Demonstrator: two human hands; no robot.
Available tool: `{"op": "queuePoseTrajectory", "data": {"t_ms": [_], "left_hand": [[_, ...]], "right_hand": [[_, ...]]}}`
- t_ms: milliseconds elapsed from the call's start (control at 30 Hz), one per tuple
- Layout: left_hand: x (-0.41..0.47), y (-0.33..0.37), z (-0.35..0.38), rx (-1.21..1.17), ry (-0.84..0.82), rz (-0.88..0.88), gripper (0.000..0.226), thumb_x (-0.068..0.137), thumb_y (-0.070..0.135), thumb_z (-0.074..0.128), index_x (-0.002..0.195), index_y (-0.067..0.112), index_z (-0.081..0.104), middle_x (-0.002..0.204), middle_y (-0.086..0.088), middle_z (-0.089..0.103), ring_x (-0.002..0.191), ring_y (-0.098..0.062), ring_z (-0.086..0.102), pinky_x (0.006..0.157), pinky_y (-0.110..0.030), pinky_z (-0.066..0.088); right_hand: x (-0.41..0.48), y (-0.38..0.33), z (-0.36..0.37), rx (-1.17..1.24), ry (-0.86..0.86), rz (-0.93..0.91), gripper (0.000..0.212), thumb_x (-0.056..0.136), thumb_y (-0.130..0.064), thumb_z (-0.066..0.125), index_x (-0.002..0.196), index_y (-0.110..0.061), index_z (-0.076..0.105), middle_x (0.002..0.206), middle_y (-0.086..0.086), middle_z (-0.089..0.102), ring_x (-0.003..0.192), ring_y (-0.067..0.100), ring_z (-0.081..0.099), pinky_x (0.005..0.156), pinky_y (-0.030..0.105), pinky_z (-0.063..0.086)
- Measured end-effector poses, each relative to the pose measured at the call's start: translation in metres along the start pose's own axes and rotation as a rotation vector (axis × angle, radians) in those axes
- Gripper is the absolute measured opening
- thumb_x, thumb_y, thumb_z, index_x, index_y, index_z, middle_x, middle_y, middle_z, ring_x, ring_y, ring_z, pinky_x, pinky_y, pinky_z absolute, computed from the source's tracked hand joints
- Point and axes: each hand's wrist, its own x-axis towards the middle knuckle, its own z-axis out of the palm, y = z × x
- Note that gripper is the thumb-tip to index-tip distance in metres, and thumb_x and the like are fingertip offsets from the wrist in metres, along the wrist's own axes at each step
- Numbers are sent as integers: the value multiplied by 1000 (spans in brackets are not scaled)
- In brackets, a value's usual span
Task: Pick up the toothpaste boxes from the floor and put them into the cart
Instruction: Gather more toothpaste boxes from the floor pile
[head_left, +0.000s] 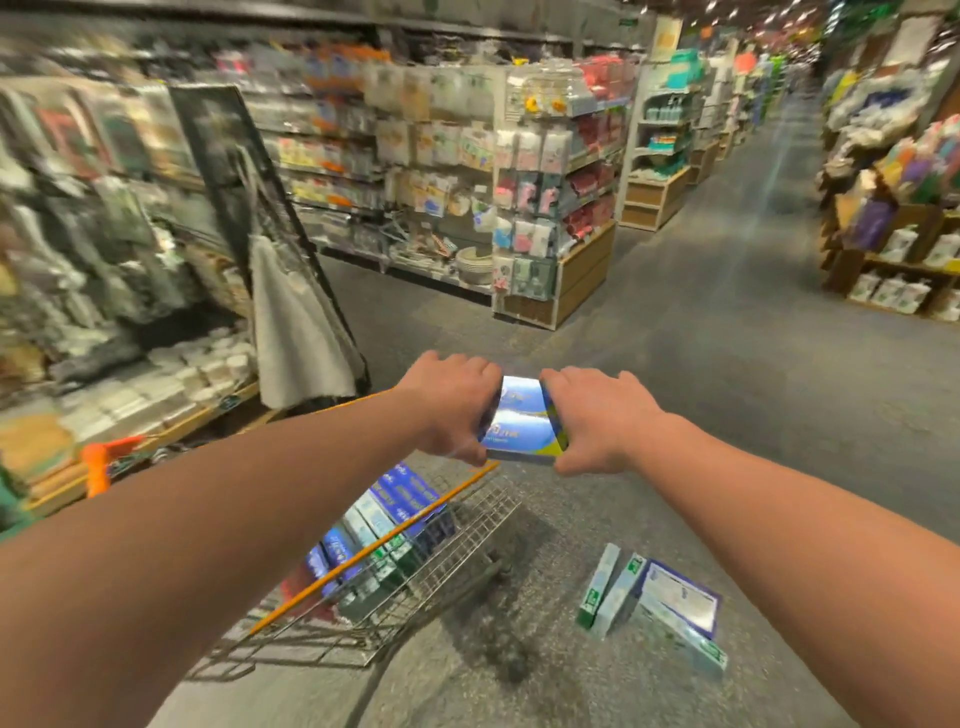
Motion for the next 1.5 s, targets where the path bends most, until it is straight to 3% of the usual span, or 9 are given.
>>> {"op": "queuePoseTrajectory", "data": {"t_ms": [267,567,800,967,1100,1267,1500], "left_hand": [[-55,-102,18,56,30,-35,87,61,71,75,126,23,45,119,2,56,109,-23,57,87,-40,46],[-54,-232,91,80,-55,52,83,61,67,75,124,22,46,118,3,56,109,-23,58,90,-41,47],[-25,-277,190,68,-207,135,88,58,62,78,129,22,44,125,1,56,117,-24,57,95,-40,46],[11,-295,257,58,-263,154,92,59,56,82,132,20,41,128,0,54,117,-25,55,92,-40,43],[41,-308,324,68,-302,200,89,62,52,82,133,19,42,128,0,55,115,-25,56,91,-39,41],[74,-316,424,43,-358,271,77,68,47,75,132,20,42,129,0,56,119,-25,56,95,-40,40],[93,-308,548,-42,-396,427,60,78,45,67,127,21,43,126,-1,56,118,-28,57,101,-44,41]], "right_hand": [[59,-100,-16,-1,28,-30,83,63,-55,79,130,-24,41,124,-1,55,114,26,56,85,45,42],[161,-207,24,94,-14,109,95,64,-57,81,140,-22,36,136,1,52,126,26,53,94,48,46],[223,-250,103,178,-186,192,96,68,-55,82,142,-22,32,140,0,48,132,24,49,103,51,41],[274,-252,171,229,-209,206,104,69,-55,85,148,-22,26,140,-1,48,133,23,47,104,49,41],[321,-254,239,299,-299,235,79,86,-39,78,146,-20,30,144,1,47,136,24,45,104,51,43],[347,-280,325,312,-300,327,82,68,-48,78,132,-20,34,125,-2,48,123,24,53,97,46,45],[371,-314,423,342,-486,436,93,76,-61,77,139,-14,28,129,2,45,123,25,50,94,50,49]]}}
